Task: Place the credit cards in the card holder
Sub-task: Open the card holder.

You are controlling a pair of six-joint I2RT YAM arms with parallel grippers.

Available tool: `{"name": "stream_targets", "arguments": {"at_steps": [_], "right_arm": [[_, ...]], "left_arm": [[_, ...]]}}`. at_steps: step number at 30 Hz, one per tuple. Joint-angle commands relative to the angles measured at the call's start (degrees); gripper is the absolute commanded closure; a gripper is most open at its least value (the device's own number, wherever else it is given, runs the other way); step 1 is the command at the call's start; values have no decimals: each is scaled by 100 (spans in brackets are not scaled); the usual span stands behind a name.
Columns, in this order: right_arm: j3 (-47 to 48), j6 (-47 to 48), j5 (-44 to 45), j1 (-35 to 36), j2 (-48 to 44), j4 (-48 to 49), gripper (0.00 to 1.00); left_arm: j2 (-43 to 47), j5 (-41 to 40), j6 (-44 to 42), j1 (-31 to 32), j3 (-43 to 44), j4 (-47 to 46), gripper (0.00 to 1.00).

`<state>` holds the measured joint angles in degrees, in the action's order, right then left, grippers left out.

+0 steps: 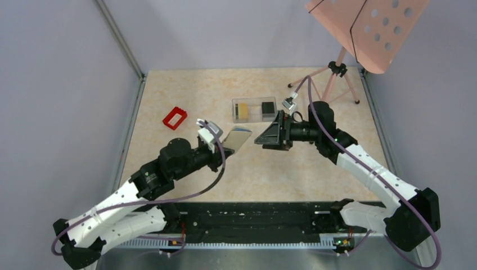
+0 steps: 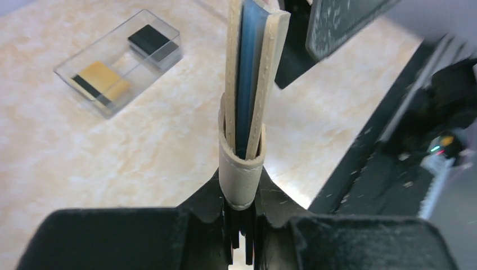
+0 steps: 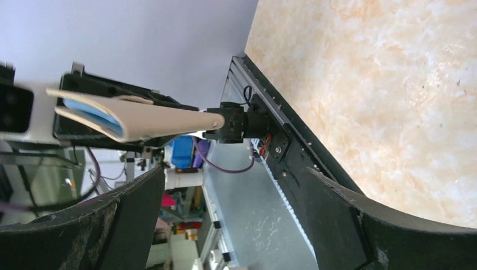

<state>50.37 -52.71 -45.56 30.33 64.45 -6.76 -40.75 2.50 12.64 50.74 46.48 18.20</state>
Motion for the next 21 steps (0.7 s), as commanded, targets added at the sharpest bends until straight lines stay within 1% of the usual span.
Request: {"name": "stream_targets", "arguments": {"at_steps": [1,4,6,10,13,15,18,21], "right_arm": [[316,-632,-54,-64,-85,44,11],[269,-1129,-159,-69,-99,381,11],[185,-1524,-237,-65,-116,793,11],[8,-2086,-312,-60,-113,1224,11],[-100,-2283,-318,-61,-90,1471,11],[-150,-2422,-342,-59,-40,1614,11],[-208,-2566,-408,-38,50,1831,11],[-217,-2776,-463,10,177,2178,11]], "left_arm": [[-332,-1530,-2565,662,397,433,100],[-551,-2692,-3426,1159,496,283,100],[-745,-3571,-4066,1537,500,100,100],[-1051,-5217,-5297,2190,304,-678,100],[-1194,-5875,-6177,2562,57,-1488,100],[-1310,-6289,-6824,2808,-138,-2194,100],[-1461,-6679,-7707,3083,-358,-3184,100],[-1605,-6816,-8058,3278,-416,-3401,100]]}}
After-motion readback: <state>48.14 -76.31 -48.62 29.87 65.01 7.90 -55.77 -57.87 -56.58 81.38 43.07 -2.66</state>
